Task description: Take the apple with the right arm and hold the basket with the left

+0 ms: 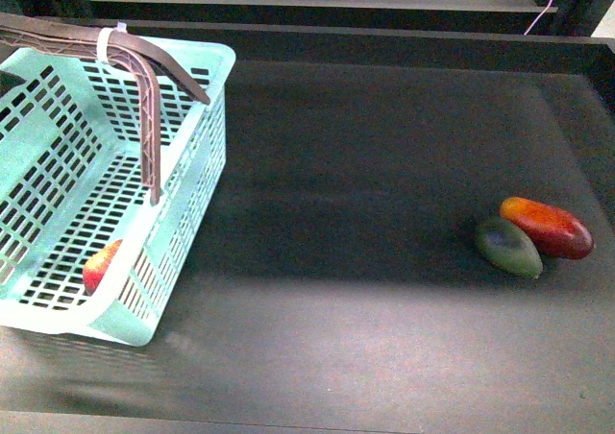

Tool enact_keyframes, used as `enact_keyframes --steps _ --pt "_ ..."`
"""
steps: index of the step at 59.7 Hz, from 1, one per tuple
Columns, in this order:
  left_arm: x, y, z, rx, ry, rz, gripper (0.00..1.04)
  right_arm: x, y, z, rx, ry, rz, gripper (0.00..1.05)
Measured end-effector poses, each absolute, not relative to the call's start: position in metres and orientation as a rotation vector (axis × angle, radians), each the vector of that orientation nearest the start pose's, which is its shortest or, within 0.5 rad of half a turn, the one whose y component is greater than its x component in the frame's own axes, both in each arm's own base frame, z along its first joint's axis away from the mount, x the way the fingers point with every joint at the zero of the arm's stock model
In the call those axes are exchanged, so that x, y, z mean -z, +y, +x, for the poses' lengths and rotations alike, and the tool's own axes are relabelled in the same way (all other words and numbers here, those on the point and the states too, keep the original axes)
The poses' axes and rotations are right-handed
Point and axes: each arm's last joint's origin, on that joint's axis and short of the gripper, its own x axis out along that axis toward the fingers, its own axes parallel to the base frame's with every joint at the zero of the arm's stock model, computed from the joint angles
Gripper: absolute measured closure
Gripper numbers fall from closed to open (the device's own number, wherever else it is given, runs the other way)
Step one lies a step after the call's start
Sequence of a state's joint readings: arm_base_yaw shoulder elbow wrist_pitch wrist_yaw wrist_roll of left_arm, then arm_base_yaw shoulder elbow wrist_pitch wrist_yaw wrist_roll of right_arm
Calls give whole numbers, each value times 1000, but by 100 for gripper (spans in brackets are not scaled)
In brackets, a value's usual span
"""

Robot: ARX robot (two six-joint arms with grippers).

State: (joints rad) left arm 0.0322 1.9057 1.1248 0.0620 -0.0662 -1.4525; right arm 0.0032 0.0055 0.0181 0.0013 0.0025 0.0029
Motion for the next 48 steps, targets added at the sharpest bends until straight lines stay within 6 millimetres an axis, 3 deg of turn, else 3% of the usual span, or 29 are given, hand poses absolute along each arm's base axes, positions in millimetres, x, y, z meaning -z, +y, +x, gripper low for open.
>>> enact_keyframes --steps 10,17,29,31,33,37,41,48 --pt "-186 27 364 -563 463 -1404 6 -169 0 97 -1 -14 3 9" --pt "-198 31 332 -539 439 -1402 7 -169 0 97 -1 -14 3 9" --pt "-198 31 327 -532 440 -1395 7 -169 0 97 -1 -14 3 9" --pt "-192 30 327 -372 397 -1298 14 -169 0 97 -1 -14 3 9" --pt "-185 28 320 -194 301 -1070 23 -169 0 97 -1 -14 3 9" --pt "-178 24 297 -47 128 -629 39 -169 0 97 -1 -14 3 9" --pt "-186 18 271 -1 4 -242 59 -169 0 97 -1 -14 3 9" --pt "-182 14 247 -4 1 -80 82 -169 0 97 -1 -14 3 9"
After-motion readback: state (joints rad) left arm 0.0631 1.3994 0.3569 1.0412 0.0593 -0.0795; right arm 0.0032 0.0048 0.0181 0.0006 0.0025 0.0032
